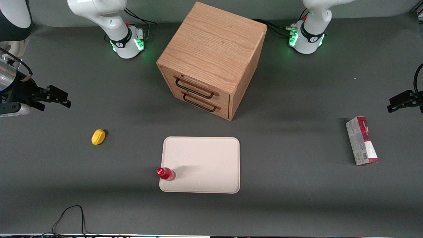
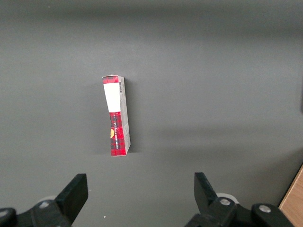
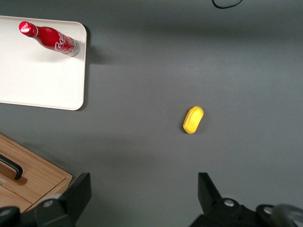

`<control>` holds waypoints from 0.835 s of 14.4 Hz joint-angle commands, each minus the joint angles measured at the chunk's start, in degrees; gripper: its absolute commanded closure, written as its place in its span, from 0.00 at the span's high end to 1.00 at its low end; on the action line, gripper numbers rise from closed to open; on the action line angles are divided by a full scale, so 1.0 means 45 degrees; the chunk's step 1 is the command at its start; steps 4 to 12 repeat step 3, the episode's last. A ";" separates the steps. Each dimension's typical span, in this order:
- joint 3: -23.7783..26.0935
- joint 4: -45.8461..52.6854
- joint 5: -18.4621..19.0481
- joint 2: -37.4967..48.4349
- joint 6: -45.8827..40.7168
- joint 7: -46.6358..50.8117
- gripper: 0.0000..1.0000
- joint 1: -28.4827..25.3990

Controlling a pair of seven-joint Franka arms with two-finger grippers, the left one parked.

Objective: Place coke bottle on tray

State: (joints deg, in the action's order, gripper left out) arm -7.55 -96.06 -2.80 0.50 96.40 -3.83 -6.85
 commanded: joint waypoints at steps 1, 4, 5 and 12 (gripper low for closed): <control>-0.0158 -0.0216 -0.0258 0.0358 -0.0152 0.0050 1.00 0.0018; -0.0158 -0.0177 -0.0180 0.0358 -0.0152 0.0322 1.00 0.0038; -0.0158 -0.0177 -0.0180 0.0358 -0.0152 0.0322 1.00 0.0038; -0.0158 -0.0177 -0.0180 0.0358 -0.0152 0.0322 1.00 0.0038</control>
